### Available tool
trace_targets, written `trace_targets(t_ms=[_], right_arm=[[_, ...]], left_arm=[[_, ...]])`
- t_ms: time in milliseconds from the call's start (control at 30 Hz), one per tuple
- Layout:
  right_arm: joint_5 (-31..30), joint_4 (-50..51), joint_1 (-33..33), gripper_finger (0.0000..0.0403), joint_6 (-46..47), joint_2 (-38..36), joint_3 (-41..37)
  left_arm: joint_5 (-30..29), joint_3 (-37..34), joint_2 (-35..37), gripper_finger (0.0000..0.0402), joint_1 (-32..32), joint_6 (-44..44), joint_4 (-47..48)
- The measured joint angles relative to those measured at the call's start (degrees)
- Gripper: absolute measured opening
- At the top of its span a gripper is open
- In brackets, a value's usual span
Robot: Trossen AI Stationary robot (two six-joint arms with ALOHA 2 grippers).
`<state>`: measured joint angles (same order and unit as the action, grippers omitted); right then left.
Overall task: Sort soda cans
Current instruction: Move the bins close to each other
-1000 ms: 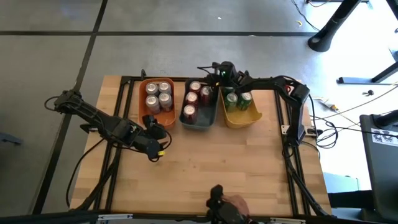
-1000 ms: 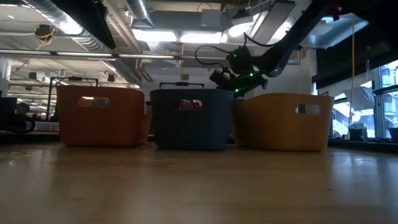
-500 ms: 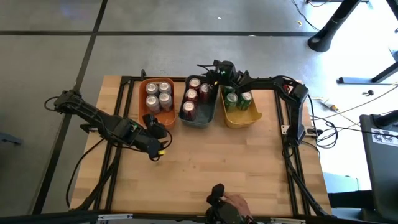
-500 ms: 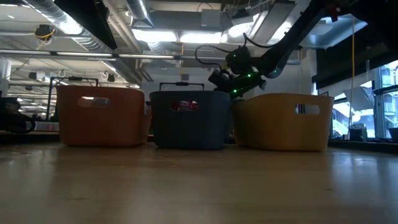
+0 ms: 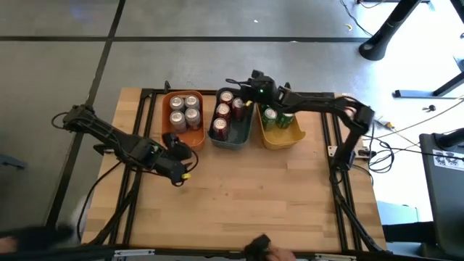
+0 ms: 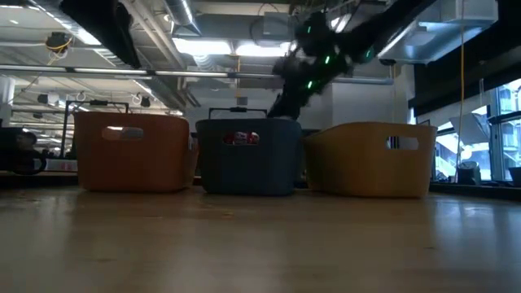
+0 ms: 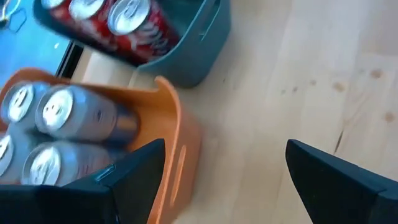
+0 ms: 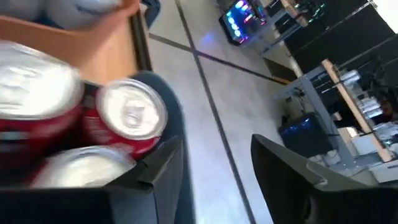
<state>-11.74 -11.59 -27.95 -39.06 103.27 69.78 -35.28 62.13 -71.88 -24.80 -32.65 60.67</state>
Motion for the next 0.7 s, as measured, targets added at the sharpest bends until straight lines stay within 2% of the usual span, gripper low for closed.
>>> trace_targets(t_ms=[167,333,533,633,700], right_arm=[[-3.83,13.67,5.37,0.0190,5.29,-10.44,0.00],[-5.69,26.72,11.20,0.0190,15.10,-20.31,0.02],[-5.82,41.41,17.16,0.0190,27.14,-27.25,0.00],[-5.82,46.68,20.03,0.0190,31.54,-28.37,-0.02],[-5.80,49.24,22.20,0.0190,33.47,-28.32,-0.02]], left_arm=[[0.23,0.00,1.69,0.0320,-1.11,-8.83,9.13],[0.27,0.00,4.88,0.0320,-0.87,-19.80,19.33],[2.87,0.00,7.87,0.0320,3.65,-28.42,27.78],[5.64,0.00,8.20,0.0320,9.12,-27.21,29.48],[8.08,0.00,8.14,0.0320,13.28,-19.97,29.28]])
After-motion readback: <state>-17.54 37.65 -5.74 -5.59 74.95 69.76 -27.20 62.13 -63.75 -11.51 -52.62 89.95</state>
